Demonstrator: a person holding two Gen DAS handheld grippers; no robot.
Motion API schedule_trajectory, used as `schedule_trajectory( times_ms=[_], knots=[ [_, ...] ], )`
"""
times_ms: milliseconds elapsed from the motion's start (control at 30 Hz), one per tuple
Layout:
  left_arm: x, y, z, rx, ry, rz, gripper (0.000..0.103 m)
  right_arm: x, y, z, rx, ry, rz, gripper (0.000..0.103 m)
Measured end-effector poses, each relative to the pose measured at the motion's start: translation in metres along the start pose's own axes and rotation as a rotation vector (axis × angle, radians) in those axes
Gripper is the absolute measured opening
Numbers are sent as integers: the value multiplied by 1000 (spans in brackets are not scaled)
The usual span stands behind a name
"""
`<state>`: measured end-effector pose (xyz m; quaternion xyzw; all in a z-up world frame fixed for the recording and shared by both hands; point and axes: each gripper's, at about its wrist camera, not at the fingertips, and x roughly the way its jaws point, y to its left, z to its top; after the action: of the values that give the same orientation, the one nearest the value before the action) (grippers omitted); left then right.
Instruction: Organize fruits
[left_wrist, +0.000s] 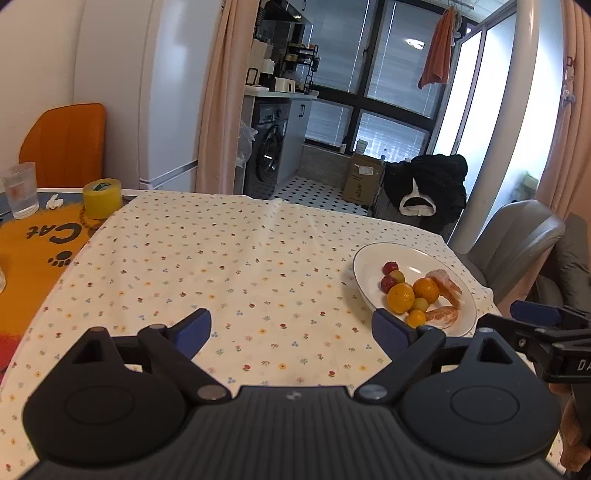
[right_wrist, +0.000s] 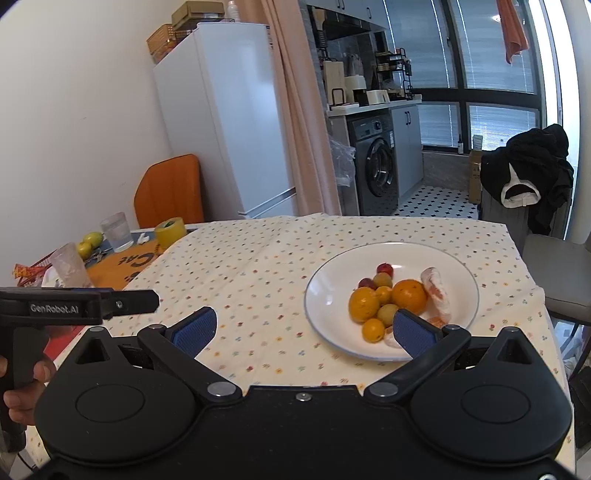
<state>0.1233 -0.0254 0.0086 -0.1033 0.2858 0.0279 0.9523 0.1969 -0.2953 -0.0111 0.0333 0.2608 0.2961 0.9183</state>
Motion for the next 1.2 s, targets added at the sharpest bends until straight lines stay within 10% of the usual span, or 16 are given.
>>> schedule_trajectory(
  times_ms=[1200],
  knots=[
    [-139, 11, -20, 99, -188, 65, 103, -85, 40, -7, -48, -54, -53, 103]
  ],
)
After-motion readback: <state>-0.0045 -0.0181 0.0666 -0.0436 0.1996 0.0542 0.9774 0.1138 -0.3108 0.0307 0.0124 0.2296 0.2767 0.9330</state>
